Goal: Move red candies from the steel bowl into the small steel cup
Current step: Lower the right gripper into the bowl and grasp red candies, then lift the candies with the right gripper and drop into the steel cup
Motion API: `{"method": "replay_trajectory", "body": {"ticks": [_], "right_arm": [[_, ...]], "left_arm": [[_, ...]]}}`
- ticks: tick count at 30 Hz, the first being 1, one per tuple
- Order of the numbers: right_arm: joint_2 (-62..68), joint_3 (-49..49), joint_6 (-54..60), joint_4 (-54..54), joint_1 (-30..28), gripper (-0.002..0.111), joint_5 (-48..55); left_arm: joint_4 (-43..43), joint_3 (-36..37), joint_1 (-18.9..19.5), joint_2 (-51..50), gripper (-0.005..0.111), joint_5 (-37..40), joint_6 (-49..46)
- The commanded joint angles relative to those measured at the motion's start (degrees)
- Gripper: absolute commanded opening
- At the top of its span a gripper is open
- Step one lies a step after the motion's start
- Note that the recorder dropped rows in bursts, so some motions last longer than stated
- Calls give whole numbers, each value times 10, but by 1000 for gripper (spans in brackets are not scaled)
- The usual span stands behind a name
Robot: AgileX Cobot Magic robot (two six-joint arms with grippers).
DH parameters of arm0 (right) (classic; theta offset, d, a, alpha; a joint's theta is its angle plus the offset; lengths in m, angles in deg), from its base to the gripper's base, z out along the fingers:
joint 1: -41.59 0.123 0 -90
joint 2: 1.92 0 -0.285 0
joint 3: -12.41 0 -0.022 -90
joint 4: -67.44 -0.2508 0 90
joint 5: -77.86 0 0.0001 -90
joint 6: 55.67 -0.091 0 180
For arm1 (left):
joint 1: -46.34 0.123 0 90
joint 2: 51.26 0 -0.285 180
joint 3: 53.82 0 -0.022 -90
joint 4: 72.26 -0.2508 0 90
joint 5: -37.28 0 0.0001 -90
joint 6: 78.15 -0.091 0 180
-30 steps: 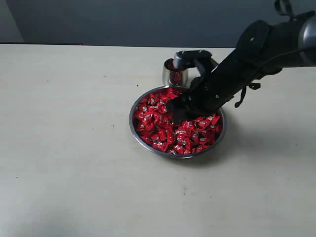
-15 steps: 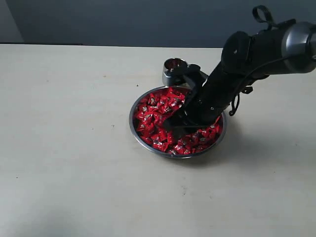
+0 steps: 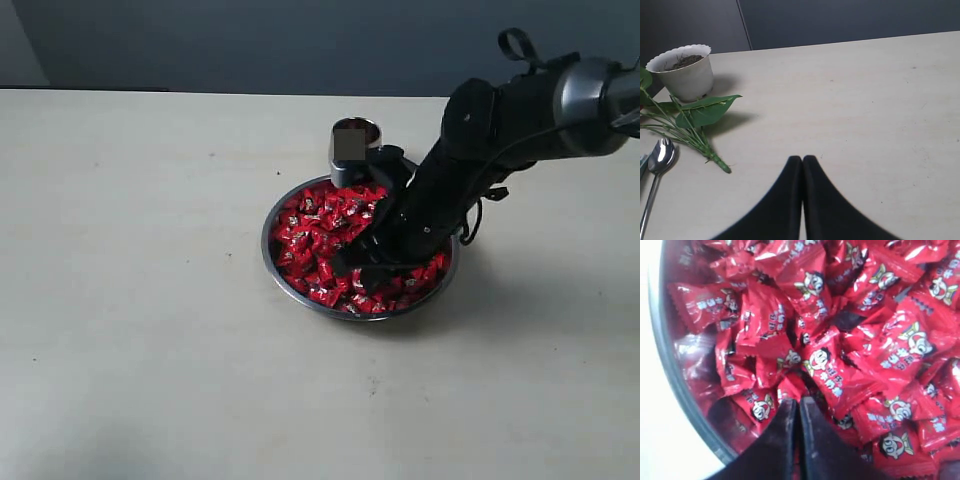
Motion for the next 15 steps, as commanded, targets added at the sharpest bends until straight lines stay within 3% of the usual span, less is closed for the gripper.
{"method": "replay_trajectory", "body": {"ticks": [1,9,15], "right_arm": [[-38,-2,-7,10,0,0,5],[-85,-23,-22,67,-9,0,-54],[-21,-147,-29,44,-71,0,-67]], "left_arm": [[2,3,-1,2,0,-3,2],[4,3,-1,2,0,-3,2],[4,3,-1,2,0,-3,2]]}}
